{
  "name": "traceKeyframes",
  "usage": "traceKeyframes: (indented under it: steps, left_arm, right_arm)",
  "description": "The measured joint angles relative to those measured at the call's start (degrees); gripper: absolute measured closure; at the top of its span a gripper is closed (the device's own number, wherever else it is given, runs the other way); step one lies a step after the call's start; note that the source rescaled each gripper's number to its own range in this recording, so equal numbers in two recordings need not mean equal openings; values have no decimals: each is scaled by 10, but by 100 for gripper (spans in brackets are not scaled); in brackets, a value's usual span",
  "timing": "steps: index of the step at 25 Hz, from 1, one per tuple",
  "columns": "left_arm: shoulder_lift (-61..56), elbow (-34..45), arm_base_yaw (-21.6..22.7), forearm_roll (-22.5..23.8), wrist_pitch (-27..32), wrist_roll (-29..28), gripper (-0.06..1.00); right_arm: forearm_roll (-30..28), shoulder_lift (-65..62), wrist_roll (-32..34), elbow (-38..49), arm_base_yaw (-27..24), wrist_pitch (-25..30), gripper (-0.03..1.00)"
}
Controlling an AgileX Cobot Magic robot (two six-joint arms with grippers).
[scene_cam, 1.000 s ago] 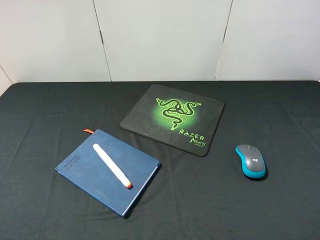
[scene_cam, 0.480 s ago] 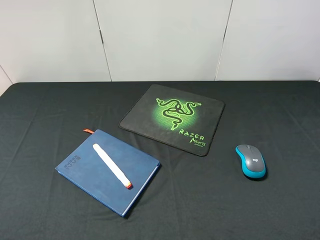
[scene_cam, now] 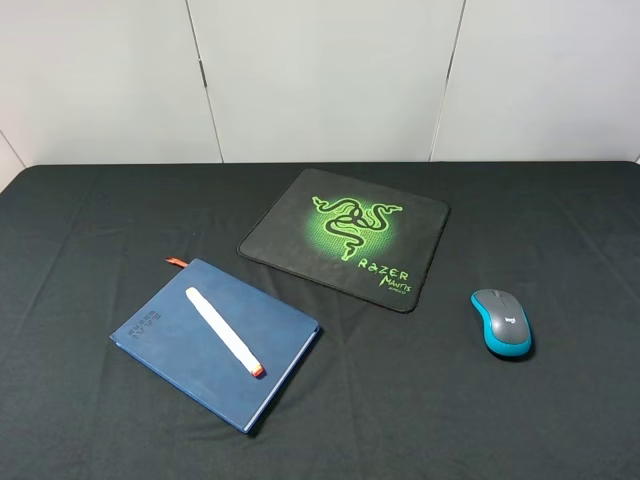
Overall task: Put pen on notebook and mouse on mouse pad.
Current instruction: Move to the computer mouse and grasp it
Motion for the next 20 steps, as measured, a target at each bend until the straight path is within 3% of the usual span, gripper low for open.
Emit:
traceKeyframes:
  steps: [9,13,20]
  left_arm:
    - [0,0,0,0,-1,0,-6]
    - [0,0,0,0,-1,0,-6]
    - [0,0,0,0,-1,0,-6]
  right_arm:
    - [38,235,-37,-70,0,-51,-3]
    - [89,335,-105,-83,2,-58,-3]
    - [112,483,-132,-85,79,-67,-3]
